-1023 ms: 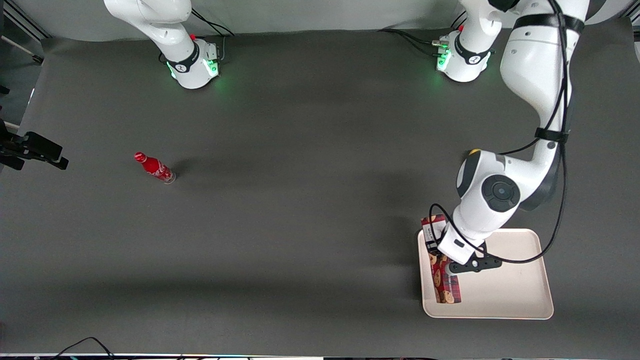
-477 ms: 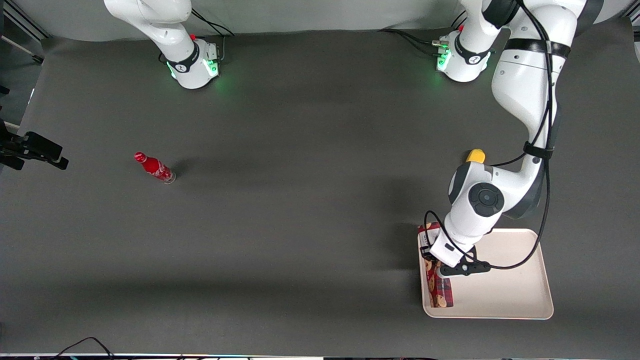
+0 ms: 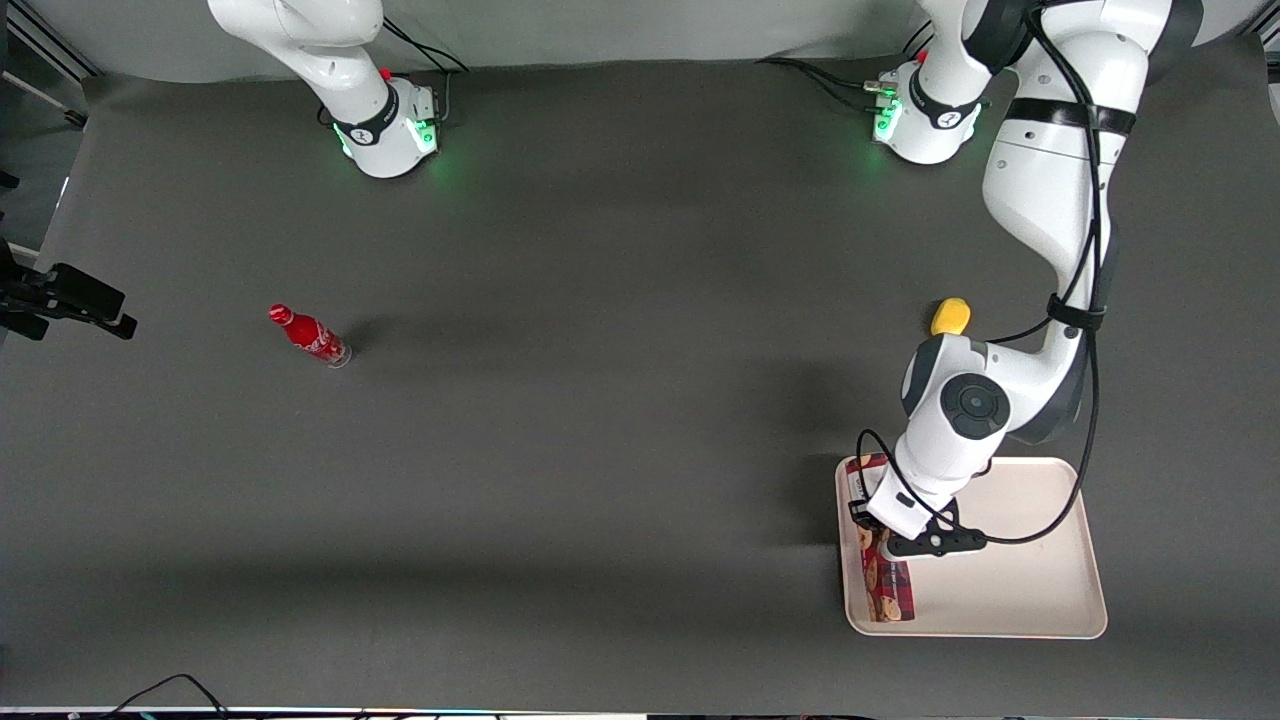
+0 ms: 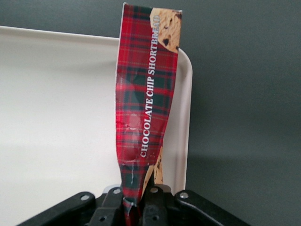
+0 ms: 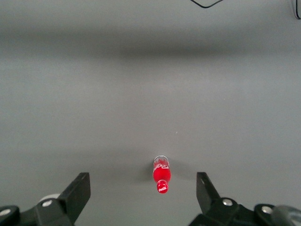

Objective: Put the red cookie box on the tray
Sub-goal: 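Lower the held box toward the tray surface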

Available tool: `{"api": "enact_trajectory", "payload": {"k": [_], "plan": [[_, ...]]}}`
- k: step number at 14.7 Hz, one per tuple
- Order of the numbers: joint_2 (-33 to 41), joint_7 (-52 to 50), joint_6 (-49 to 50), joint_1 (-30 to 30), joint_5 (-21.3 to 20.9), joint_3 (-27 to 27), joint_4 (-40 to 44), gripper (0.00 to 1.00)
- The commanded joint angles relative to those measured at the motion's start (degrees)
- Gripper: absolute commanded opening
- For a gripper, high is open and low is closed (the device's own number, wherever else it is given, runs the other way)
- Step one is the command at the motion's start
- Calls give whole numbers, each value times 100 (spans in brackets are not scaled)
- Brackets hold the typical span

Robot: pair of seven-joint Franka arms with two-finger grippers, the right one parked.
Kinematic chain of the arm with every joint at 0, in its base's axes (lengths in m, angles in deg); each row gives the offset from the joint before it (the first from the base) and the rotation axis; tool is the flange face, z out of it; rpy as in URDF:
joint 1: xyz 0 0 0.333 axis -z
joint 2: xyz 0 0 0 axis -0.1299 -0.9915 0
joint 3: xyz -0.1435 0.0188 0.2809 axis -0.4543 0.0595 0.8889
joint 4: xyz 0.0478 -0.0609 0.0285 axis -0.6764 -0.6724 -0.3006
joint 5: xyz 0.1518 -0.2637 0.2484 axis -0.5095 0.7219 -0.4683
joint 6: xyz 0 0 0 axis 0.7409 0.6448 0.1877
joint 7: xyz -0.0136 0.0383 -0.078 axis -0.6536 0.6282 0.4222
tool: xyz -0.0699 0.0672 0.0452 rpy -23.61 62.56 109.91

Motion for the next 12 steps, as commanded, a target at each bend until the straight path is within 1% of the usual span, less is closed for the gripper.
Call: {"api": "enact_trajectory", "payload": {"k": [1, 10, 12], "plan": [[-60, 30, -154, 37, -81, 50, 39, 0], [-25, 65, -111, 37, -81, 59, 65, 0], [133, 536, 12, -7, -29, 207, 4, 0]]}}
